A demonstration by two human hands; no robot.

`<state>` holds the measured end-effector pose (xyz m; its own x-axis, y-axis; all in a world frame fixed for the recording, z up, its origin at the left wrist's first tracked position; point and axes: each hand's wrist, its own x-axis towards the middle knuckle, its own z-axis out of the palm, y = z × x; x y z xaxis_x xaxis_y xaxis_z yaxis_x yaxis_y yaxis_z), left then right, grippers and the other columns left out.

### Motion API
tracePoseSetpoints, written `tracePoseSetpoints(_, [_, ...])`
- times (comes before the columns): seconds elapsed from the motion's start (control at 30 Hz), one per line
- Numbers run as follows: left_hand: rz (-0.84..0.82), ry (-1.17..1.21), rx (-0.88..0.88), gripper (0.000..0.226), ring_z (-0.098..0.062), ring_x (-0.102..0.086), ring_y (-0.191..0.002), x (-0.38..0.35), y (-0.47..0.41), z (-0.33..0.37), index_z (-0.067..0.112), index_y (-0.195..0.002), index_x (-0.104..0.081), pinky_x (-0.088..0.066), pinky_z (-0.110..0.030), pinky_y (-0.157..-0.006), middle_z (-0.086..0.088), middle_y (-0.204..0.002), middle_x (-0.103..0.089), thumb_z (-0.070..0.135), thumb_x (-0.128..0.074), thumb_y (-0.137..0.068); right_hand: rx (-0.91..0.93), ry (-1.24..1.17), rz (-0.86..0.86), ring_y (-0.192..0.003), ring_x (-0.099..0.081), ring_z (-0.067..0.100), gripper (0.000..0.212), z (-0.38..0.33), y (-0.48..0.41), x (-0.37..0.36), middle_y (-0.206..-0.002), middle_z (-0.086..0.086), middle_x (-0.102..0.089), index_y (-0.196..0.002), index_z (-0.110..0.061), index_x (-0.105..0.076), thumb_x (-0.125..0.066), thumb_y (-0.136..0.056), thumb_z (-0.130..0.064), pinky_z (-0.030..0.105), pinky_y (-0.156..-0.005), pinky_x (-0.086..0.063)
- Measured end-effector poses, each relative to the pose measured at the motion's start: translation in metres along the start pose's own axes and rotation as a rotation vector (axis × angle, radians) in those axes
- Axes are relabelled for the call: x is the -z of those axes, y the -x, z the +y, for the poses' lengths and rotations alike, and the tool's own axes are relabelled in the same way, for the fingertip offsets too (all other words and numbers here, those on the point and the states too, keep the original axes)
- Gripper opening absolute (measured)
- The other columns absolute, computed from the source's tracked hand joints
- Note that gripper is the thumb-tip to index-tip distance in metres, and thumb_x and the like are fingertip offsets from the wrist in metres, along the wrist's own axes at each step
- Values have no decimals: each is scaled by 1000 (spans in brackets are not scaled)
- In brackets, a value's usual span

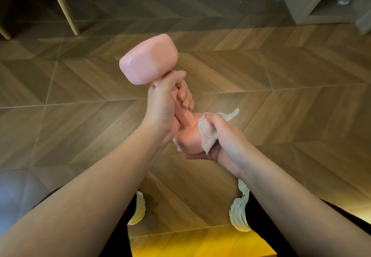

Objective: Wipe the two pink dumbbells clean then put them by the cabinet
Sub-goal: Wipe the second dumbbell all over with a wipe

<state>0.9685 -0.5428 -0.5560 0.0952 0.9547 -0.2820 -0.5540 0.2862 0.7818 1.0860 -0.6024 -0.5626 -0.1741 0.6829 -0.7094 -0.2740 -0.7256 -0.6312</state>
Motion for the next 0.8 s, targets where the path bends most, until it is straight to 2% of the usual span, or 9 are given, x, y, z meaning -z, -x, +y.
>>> tracePoseSetpoints(0.03, [-13, -9, -2, 45, -13, -30, -38, 0, 0, -1, 22, -44, -42, -32, -25, -44, 3, -43, -32, 13, -53, -86, -15, -38, 0, -103, -59, 43, 43, 0, 0, 0, -128, 50, -45, -129, 9, -53, -40, -100, -21, 64, -93, -51])
tracePoseSetpoints(0.13, [-52, -19, 1, 39, -14, -30, -37, 1, 0, 2, 23, -45, -41, -32, -25, -42, 3, -42, -32, 15, -55, -80, -58, -121, -45, -119, -60, 46, 42, 2, 0, 4, -128, 34, -59, -133, 3, -51, -44, -103, -25, 64, -97, -49])
tracePoseSetpoints(0.33, [-183, -85, -2, 35, -16, -29, -37, 5, 4, 5, 20, -48, -39, -31, -27, -44, 0, -42, -30, 13, -55, -78, -59, -31, -14, -128, -53, 47, 42, 8, -7, 0, -135, 35, -54, -134, 2, -53, -49, -101, -23, 62, -107, -42])
tracePoseSetpoints(0.5, [-193, -140, -2, 36, -17, -26, -38, 2, 7, 1, 20, -45, -40, -27, -30, -46, -1, -42, -30, 14, -56, -76, -72, -13, 80, -108, -68, 37, 42, 11, -8, -7, -118, 24, -69, -127, -4, -60, -55, -99, -35, 52, -82, -60])
tracePoseSetpoints(0.6, [-189, -104, 31, 34, -16, -26, -37, 1, 6, 1, 20, -47, -38, -29, -27, -44, 0, -42, -30, 14, -55, -76, -97, -52, 23, -101, -70, 32, 40, 10, -2, -1, -121, 23, -68, -126, -7, -61, -56, -98, -35, 45, -69, -62])
tracePoseSetpoints(0.73, [-160, -21, 78, 29, -14, -28, -36, 3, 4, 5, 19, -54, -36, -33, -25, -41, 2, -42, -29, 14, -53, -77, -118, -97, -138, -120, -62, 37, 41, 7, 8, 14, -136, 19, -58, -133, -14, -54, -48, -98, -33, 51, -74, -60])
tracePoseSetpoints(0.8, [-152, 10, 94, 26, -13, -27, -37, 3, 5, 6, 19, -61, -34, -32, -25, -41, 2, -42, -29, 14, -53, -77, -134, -145, -161, -124, -58, 41, 41, 5, 10, 17, -139, 21, -56, -136, -13, -51, -44, -99, -28, 54, -76, -60])
